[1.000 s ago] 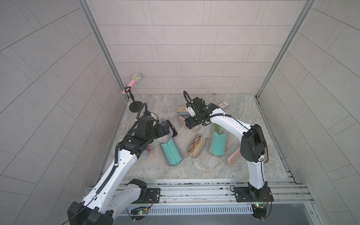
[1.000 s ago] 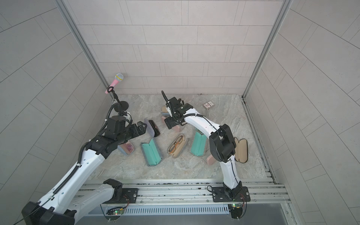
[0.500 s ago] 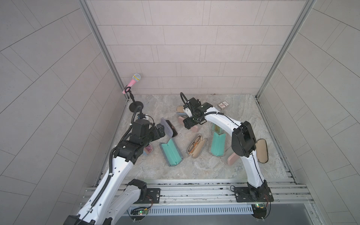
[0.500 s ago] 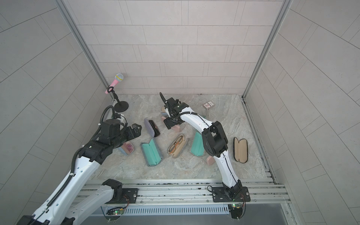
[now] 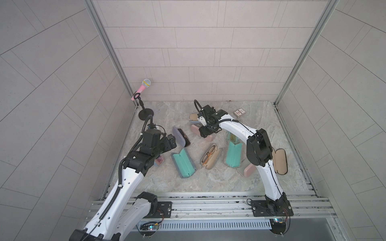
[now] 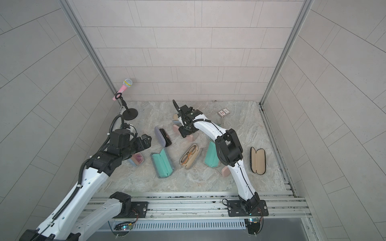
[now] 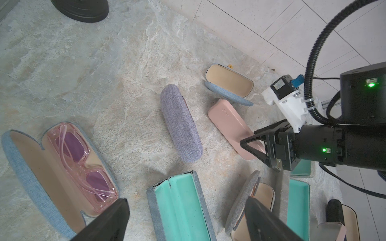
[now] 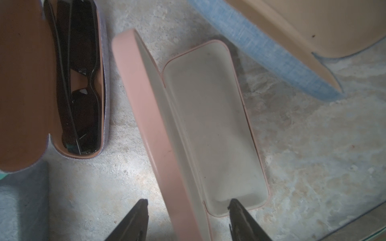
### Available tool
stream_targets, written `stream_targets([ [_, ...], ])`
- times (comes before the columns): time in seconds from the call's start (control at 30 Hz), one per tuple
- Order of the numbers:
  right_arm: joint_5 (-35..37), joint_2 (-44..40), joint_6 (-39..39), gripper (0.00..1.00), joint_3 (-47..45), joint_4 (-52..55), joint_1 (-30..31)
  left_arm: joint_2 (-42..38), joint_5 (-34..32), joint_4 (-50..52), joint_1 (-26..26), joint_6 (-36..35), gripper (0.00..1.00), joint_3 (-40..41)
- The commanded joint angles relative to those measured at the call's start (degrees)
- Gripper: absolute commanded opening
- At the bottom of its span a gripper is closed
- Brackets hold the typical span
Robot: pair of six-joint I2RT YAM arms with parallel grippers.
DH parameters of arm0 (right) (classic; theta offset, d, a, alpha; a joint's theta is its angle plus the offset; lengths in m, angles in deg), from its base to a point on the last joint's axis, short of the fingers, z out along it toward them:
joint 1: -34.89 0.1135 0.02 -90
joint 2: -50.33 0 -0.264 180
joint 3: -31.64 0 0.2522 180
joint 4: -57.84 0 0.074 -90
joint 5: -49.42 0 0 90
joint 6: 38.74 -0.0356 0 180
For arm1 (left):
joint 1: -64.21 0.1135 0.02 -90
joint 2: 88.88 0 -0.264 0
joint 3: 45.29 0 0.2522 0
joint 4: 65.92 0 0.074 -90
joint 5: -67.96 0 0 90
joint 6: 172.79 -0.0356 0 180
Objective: Close the glasses case
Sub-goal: Adjust the glasses case at the center of the board.
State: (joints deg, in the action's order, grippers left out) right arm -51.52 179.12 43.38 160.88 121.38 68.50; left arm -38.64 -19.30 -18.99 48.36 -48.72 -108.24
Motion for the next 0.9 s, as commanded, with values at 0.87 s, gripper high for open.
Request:
stream_targets([
  [0.87, -5.76, 3.05, -9.15, 0.25, 3.52, 0.76, -0.96, 2.36, 2.0, -1.66, 0.44, 0.04, 0.93, -0.21],
])
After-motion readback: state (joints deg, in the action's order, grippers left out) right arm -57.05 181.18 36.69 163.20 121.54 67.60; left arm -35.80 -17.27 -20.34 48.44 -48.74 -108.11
